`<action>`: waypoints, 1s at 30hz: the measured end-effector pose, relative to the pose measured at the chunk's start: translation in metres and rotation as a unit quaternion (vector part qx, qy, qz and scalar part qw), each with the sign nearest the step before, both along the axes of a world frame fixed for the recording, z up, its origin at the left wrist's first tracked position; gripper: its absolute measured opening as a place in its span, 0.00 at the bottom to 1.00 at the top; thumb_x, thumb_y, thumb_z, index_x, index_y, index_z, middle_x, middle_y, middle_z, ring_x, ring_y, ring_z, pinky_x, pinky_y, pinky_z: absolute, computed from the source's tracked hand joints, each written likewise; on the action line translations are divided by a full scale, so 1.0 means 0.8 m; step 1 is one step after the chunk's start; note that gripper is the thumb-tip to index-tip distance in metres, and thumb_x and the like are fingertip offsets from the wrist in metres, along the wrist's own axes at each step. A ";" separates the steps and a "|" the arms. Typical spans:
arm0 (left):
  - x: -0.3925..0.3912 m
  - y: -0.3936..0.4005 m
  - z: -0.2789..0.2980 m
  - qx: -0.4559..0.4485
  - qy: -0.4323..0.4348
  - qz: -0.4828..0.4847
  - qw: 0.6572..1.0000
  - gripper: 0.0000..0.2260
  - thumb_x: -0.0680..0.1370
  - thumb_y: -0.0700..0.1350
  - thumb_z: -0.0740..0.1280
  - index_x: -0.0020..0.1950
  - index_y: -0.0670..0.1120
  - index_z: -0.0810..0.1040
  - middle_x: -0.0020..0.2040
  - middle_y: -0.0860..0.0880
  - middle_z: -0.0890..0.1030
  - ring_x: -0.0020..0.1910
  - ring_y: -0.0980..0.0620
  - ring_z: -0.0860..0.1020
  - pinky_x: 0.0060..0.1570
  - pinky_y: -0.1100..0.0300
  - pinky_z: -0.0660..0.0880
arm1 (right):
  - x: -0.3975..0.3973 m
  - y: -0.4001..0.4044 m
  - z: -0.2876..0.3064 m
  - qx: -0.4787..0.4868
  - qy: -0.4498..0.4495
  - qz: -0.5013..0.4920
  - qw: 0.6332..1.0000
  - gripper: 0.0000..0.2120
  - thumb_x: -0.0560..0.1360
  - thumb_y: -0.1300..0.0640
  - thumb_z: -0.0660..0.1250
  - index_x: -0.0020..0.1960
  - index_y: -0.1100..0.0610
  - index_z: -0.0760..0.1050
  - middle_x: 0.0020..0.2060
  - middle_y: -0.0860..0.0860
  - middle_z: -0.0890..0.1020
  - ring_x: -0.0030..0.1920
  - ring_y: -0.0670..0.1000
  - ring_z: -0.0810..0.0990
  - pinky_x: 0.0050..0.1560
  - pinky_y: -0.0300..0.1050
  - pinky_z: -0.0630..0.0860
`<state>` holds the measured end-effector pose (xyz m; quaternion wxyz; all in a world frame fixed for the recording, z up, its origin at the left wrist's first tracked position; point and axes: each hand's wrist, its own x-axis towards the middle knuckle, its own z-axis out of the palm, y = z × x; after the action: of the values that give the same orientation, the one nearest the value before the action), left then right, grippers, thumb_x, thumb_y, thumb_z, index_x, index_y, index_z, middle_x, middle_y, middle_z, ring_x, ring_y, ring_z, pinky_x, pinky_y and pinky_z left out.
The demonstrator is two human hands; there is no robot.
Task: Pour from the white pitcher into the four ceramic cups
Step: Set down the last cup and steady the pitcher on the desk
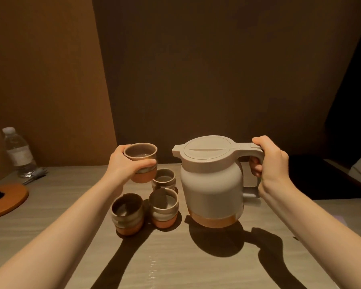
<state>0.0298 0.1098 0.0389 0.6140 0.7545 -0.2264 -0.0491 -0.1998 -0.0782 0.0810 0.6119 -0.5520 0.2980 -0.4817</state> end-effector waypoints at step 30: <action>0.113 -0.002 -0.106 0.264 0.095 0.030 0.959 0.40 0.62 0.46 0.82 0.67 0.41 0.65 0.60 0.40 0.75 0.51 0.45 0.73 0.45 0.53 0.75 | 0.037 -0.020 -0.060 -0.007 0.038 0.010 0.999 0.19 0.75 0.52 0.65 0.28 0.58 0.72 0.21 0.49 0.72 0.22 0.44 0.68 0.25 0.37 0.63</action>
<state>0.1205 0.1078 -0.0462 0.4129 0.8881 -0.1231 -0.1602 -0.1700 -0.0944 0.0330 0.6012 -0.5771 0.3119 -0.4564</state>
